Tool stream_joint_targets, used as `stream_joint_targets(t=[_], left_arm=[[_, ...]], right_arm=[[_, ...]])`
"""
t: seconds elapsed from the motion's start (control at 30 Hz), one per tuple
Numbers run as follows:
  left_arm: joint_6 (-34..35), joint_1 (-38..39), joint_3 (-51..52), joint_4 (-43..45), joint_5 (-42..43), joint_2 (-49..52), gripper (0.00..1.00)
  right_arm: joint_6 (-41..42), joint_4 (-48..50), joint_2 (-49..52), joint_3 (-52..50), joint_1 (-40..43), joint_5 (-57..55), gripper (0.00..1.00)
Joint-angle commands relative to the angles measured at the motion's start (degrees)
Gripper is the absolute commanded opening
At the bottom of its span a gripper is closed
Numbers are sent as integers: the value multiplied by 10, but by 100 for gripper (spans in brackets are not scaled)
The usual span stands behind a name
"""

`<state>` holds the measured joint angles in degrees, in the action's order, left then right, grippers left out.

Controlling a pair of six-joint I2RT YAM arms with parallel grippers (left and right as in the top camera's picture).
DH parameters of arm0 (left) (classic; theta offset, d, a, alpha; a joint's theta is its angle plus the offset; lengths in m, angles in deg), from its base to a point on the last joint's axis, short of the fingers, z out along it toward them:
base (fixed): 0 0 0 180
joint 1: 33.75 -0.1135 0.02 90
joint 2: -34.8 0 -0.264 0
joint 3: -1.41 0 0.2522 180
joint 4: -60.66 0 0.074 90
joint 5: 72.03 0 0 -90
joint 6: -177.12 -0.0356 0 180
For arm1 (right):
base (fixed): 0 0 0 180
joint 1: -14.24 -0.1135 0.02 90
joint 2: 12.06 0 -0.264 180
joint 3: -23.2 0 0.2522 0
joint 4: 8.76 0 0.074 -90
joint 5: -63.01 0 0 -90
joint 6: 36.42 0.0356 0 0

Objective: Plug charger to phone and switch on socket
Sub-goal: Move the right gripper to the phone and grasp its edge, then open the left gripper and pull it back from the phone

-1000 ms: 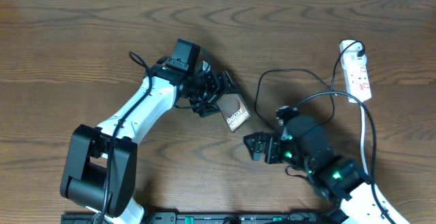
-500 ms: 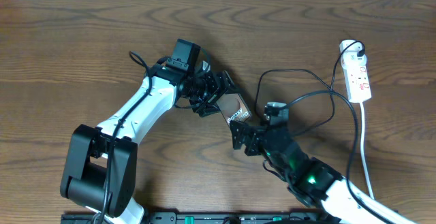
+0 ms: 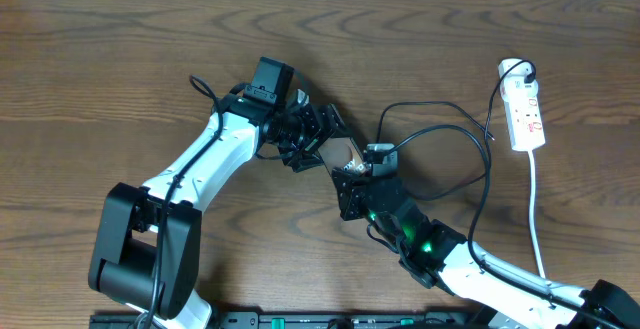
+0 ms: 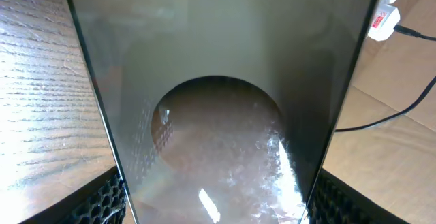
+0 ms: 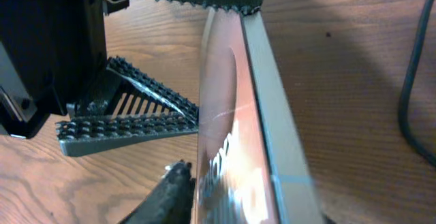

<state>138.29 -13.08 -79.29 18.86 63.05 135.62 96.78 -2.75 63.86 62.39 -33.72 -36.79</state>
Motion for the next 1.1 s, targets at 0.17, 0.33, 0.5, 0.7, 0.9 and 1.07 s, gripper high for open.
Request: stream_joint_targets(t=[0.17,0.33,0.5,0.7,0.9,1.07], left_arm=[[-3,-2,-3,3,22,-10,43],[-3,-2,-3,3,22,-10,48],[-3,-2,-3,3,20,-10,63],[-26,-19,-3,5,7,-10,88],[-122,-106,-3,0,106,-10,89],[-273,-189,-3,-84,200,-19,89]], right_arm=[[-5,8,2,-1,-5,3,4],[-4,16,2,-1,-5,3,1],[-4,21,1,-1,-4,3,1],[-4,9,-4,-1,4,3,1],[-4,-82,-76,-1,27,3,1],[12,-190,-199,-1,38,-1,1]])
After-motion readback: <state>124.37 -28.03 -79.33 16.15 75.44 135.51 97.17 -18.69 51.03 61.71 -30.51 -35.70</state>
